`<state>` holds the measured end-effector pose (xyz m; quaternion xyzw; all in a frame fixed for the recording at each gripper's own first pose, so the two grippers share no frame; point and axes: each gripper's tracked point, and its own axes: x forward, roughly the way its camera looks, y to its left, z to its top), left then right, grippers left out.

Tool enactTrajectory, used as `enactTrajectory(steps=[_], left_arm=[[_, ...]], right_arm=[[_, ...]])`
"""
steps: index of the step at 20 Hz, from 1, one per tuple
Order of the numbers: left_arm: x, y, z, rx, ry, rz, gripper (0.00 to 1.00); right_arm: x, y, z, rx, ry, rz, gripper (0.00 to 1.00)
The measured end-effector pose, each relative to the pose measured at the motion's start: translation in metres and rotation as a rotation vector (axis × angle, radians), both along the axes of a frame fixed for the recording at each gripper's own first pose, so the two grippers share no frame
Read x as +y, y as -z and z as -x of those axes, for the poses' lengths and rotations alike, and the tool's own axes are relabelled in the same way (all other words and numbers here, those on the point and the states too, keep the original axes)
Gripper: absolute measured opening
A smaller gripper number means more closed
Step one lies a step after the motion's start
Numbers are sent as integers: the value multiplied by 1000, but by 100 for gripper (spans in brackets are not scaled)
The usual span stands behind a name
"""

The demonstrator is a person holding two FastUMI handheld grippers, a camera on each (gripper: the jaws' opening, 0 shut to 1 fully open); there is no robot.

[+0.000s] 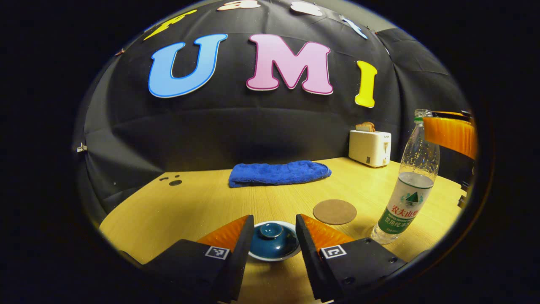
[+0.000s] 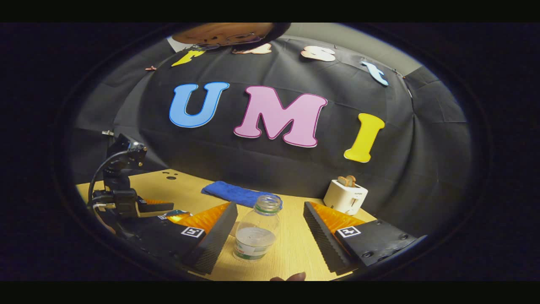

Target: Open the teacup lid with one hand, grasp the water bottle and pour water into the teacup with the other hand; after pouring, place the water bottle on the coaster and then close the teacup lid.

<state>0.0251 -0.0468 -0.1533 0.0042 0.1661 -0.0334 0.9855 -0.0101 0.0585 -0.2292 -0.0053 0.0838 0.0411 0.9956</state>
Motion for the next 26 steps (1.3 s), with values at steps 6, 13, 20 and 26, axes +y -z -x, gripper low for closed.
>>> enactTrajectory(steps=[6, 13, 20, 26], left_arm=[[3, 2, 2, 1, -7, -12, 36], [1, -18, -4, -40, -31, 50, 31], [19, -28, -5, -71, -85, 47, 27], [33, -29, 1, -66, -136, 62, 27]], right_arm=[[2, 25, -1, 28, -31, -1, 98], [14, 74, 7, 96, -54, -20, 98], [22, 113, 2, 167, -51, -70, 98], [16, 106, -24, 192, -38, 35, 78]])
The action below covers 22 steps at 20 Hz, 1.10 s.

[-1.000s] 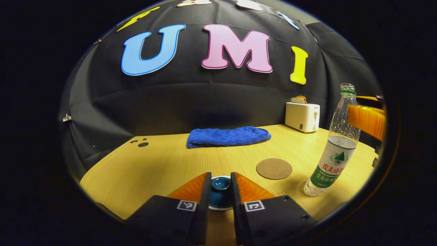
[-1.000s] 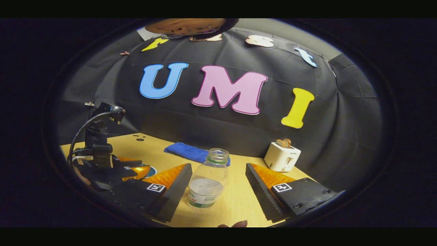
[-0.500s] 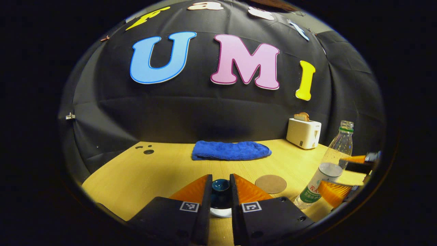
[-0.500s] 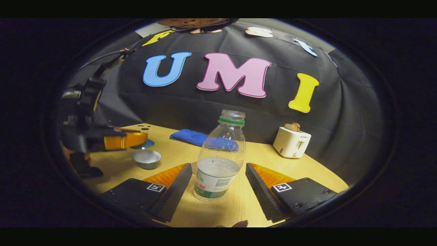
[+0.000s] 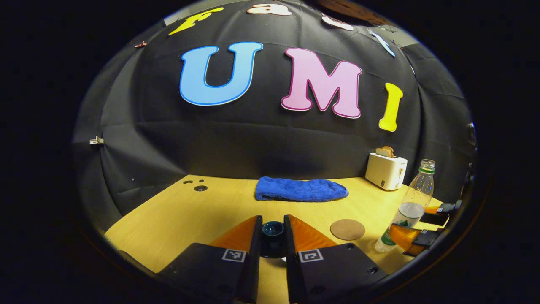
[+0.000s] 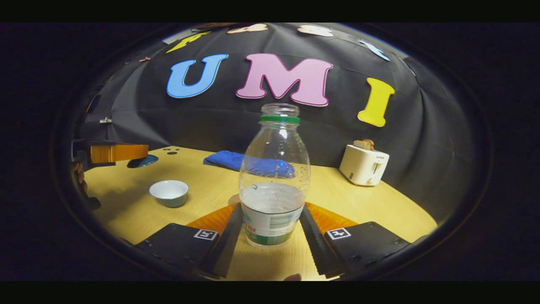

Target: Open the teacup lid with one hand, grasp the water bottle and pour water into the teacup with the other hand; after pouring, place the water bottle on the coaster and then close the teacup lid.

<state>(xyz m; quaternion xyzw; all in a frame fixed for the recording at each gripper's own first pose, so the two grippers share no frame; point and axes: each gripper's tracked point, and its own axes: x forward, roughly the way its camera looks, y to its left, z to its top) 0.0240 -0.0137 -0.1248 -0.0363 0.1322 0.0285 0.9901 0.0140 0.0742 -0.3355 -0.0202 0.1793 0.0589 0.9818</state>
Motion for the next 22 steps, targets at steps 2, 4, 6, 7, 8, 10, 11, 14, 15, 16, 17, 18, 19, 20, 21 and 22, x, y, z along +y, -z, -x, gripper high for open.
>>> enactTrajectory(steps=[2, 4, 6, 7, 8, 10, 11, 14, 15, 16, 17, 18, 19, 20, 21, 22], left_arm=[[6, 0, 0, -4, -9, -15, 27], [13, -2, 2, -7, -15, -32, 27], [20, -1, 3, -14, -24, -51, 27], [24, -2, 3, -15, -30, -58, 31], [26, -3, 3, -18, -35, -61, 31], [29, -3, 4, -19, -43, -58, 31], [31, -2, 6, -20, -46, -57, 31], [37, -1, 6, -20, -58, -63, 31], [40, -1, 7, -19, -64, -65, 31], [42, 0, 7, -17, -68, -67, 27], [43, 2, 8, -13, -72, -67, 27], [44, 1, 8, -12, -75, -66, 31], [45, 2, 8, -12, -77, -67, 27], [46, 2, 7, -13, -79, -67, 31], [47, 3, 8, -13, -80, -67, 31], [47, 3, 8, -13, -81, -68, 27]], right_arm=[[-9, -8, -11, -15, -19, 163, 75], [-11, -15, -22, -37, -52, 335, 75], [-7, -21, -29, -70, -101, 472, 76], [-3, -24, -31, -86, -130, 529, 76], [3, -26, -34, -104, -161, 576, 75], [15, -29, -40, -129, -208, 682, 74], [22, -31, -43, -147, -231, 726, 74], [34, -24, -48, -175, -293, 848, 74], [38, -22, -49, -181, -310, 877, 72], [41, -20, -52, -184, -328, 904, 74], [44, -20, -54, -190, -343, 932, 74], [47, -19, -56, -195, -359, 962, 74], [50, -19, -58, -203, -373, 994, 74], [51, -17, -60, -210, -383, 1020, 74], [51, -16, -60, -215, -395, 1043, 74], [52, -14, -59, -220, -402, 1063, 74]])
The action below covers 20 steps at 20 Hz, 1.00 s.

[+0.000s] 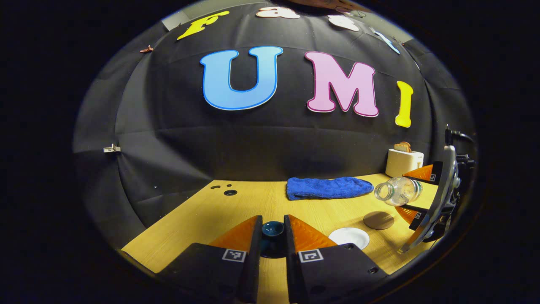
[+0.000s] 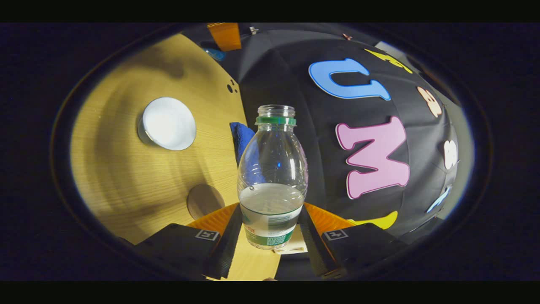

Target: Open the teacup lid with one hand, grasp the water bottle and pour water into the teacup with the other hand; after pouring, place the water bottle on the coaster and then close the teacup lid.

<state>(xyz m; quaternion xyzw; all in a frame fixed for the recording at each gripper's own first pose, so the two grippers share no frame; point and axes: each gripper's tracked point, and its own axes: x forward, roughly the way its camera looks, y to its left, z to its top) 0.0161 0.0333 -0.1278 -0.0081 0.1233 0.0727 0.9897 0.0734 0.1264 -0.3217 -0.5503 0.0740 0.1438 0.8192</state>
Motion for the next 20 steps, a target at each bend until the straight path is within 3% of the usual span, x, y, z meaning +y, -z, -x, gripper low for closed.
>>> enactTrajectory(steps=[2, 4, 6, 8, 9, 20], left_arm=[[1, 2, 1, 4, -5, 4, 31], [1, 2, 1, 6, -11, 13, 27], [2, 4, 3, 9, -17, 14, 31], [4, 5, 5, 13, -21, 11, 27], [4, 6, 6, 14, -22, 11, 31], [8, 7, 10, 23, -37, 4, 27]], right_arm=[[2, 1, -3, -6, -18, 41, 74], [3, 5, -5, -7, -29, 75, 74], [5, 6, -7, -19, -52, 110, 75], [9, 5, -9, -40, -80, 154, 72], [11, 6, -11, -47, -93, 175, 74], [11, 14, -17, -98, -178, 340, 74]])
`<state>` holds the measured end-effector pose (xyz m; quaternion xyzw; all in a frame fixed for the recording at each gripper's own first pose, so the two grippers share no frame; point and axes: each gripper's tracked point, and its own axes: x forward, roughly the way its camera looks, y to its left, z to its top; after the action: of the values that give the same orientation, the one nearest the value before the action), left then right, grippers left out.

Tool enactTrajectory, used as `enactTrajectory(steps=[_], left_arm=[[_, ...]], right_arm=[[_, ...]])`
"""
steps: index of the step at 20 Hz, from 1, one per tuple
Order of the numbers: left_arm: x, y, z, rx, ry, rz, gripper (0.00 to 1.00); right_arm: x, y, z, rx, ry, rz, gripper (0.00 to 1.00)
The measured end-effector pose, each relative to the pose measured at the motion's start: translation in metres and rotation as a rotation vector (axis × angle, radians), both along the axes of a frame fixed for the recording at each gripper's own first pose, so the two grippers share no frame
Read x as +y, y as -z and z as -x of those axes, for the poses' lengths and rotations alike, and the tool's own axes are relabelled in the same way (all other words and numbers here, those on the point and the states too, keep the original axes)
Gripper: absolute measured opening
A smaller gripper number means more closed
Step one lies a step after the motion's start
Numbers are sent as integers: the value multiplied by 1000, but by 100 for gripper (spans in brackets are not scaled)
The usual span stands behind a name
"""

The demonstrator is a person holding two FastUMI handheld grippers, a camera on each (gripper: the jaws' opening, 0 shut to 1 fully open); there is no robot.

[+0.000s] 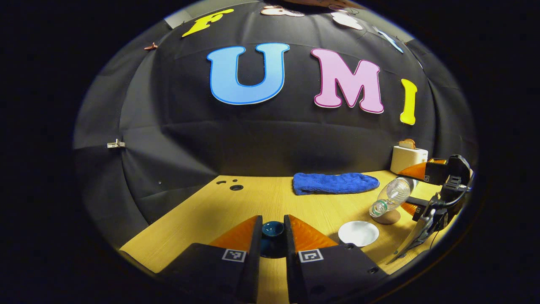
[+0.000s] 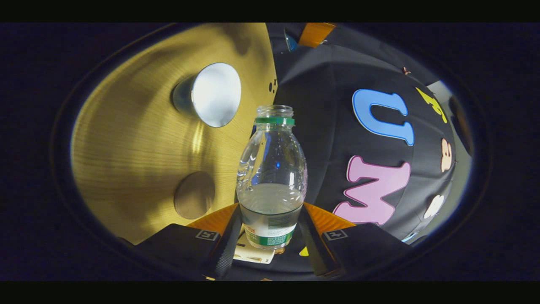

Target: Open the teacup lid with one hand, grasp the water bottle and pour water into the teacup with the other hand; after pouring, place the water bottle on the coaster and then close the teacup lid.

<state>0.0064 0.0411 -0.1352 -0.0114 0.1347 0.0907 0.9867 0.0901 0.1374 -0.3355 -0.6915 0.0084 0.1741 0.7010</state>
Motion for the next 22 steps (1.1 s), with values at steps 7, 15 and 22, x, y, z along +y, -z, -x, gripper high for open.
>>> enactTrajectory(steps=[7, 15, 22], left_arm=[[0, 3, 0, 7, 0, 10, 31], [2, 2, 1, 11, 0, 4, 27], [1, 2, 2, 7, 2, 16, 27]], right_arm=[[4, -1, -5, -30, -31, 64, 74], [6, -7, -8, -88, -74, 117, 74], [9, -18, -14, -153, -122, 173, 74]])
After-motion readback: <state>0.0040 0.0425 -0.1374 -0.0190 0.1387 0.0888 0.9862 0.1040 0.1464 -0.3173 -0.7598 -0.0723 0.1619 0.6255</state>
